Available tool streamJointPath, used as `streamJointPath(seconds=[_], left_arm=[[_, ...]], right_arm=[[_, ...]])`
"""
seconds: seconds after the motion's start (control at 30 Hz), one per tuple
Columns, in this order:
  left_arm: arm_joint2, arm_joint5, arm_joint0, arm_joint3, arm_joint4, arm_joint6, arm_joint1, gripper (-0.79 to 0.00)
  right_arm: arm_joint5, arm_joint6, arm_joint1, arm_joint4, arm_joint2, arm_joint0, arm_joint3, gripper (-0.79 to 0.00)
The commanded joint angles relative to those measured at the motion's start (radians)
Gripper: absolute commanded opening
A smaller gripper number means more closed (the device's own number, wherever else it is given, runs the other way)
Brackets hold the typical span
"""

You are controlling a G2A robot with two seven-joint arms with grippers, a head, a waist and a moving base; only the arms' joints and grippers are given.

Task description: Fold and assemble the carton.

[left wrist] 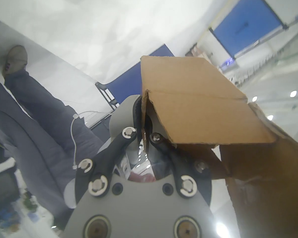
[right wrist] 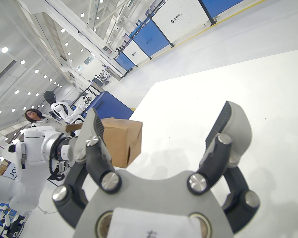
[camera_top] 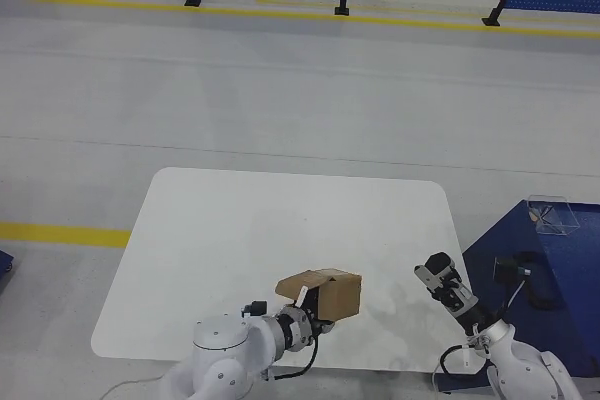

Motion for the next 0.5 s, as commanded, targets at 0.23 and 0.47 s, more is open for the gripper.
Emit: streamJointPath(seconds=[0.23, 0.47], left_arm=[[0.218, -0.432, -0.281, 0.281, -0.510, 0.780, -0.109, -0.785], [0.339, -0.547, -0.430, 0.453, -0.647, 0.896, -0.139, -0.785]], right_arm=[[0.000, 0.000, 0.000, 0.000, 0.000, 0.000, 0.000, 0.000], [0.000, 0.000, 0.000, 0.000, 0.000, 0.000, 0.000, 0.000]])
